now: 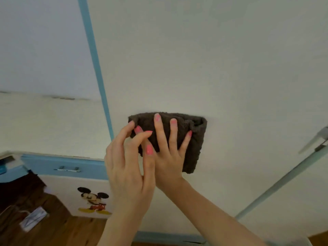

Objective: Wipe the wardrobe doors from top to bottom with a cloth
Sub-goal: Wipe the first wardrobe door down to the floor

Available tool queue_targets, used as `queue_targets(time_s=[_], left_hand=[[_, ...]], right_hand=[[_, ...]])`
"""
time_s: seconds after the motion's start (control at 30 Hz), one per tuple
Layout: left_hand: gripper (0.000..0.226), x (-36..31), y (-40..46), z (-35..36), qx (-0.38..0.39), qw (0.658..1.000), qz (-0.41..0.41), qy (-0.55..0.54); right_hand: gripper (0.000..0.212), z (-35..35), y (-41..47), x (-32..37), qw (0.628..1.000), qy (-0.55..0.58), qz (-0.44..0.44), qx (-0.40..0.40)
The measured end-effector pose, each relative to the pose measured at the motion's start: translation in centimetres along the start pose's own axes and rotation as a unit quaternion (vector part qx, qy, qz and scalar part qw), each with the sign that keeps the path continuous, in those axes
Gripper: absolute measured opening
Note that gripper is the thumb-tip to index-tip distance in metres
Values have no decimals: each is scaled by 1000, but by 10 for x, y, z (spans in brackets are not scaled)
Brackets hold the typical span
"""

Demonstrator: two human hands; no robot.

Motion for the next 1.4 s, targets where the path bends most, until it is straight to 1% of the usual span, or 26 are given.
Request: queue_targets(time_s=[0.07, 0.13, 0.27, 0.3, 0.33, 0.37, 0.43, 0.5, 0.53, 0.63, 0.73, 0.87, 0.97, 1.1, 1.17, 1.23, 1.33, 1.4], left_hand=[[28, 13, -4, -5, -7, 1000, -15, 13], [29, 28, -11, -6, -10, 999, -29, 23], [30, 51, -30, -2, -1, 998, -40, 41], [29, 55, -35, 0, 3, 998, -40, 46], [28, 58, -40, 2, 8, 998, -38, 48], [28, 61, -44, 4, 16, 998, -33, 49], [28, 63, -52, 8, 31, 998, -22, 52], [28, 65, -59, 11, 44, 997, -28, 59], [28, 64, -62, 11, 48, 997, -33, 59], [27, 55, -74, 13, 44, 997, -31, 56], [27, 40, -85, 20, 36, 998, -29, 53], [29, 21, -92, 31, 14, 999, -19, 41], [31, 19, -97, 38, 9, 999, -15, 30], [31, 25, -123, 46, 21, 999, -24, 7], [31, 31, -138, 50, 24, 999, -25, 3], [32, 36, -148, 53, 24, 999, -22, -2], [32, 48, -161, 48, 16, 1000, -7, 3], [32, 58, -169, 45, 18, 1000, -3, 7]], right_hand=[[42, 8, -4, 16, 1000, 3, 6, 2], [48, 15, -19, 25, 1000, 4, -10, 4], [89, 28, -77, 32, 994, -5, -104, 18], [95, 30, -93, 31, 992, -6, -123, 28], [96, 30, -106, 29, 990, -6, -139, 38], [93, 30, -116, 26, 987, -5, -155, 49], [78, 28, -124, 20, 980, -1, -184, 70], [63, 23, -121, 14, 974, 13, -207, 93], [60, 19, -117, 8, 973, 17, -208, 96], [54, -2, -103, -33, 984, -8, -172, 54], [53, -29, -93, -103, 993, -44, -114, -3], [56, -61, -87, -193, 996, -70, -54, -14], [54, -77, -86, -229, 996, -78, 13, -47], [44, -74, -109, -234, 988, -9, 115, -105], [44, -66, -138, -229, 981, 9, 159, -113], [45, -58, -179, -222, 978, 8, 184, -97], [52, -45, -238, -207, 979, 11, 198, -43], [57, -37, -256, -201, 980, 10, 199, -14]])
Point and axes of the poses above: each hand's wrist, its own y-axis towards the middle knuckle, its own z-axis out of the palm, x = y × z, the point moved 7 cm from there along y, towards the middle knuckle, and after that the axes turned 8 degrees about -x, right-handed, at the moved point
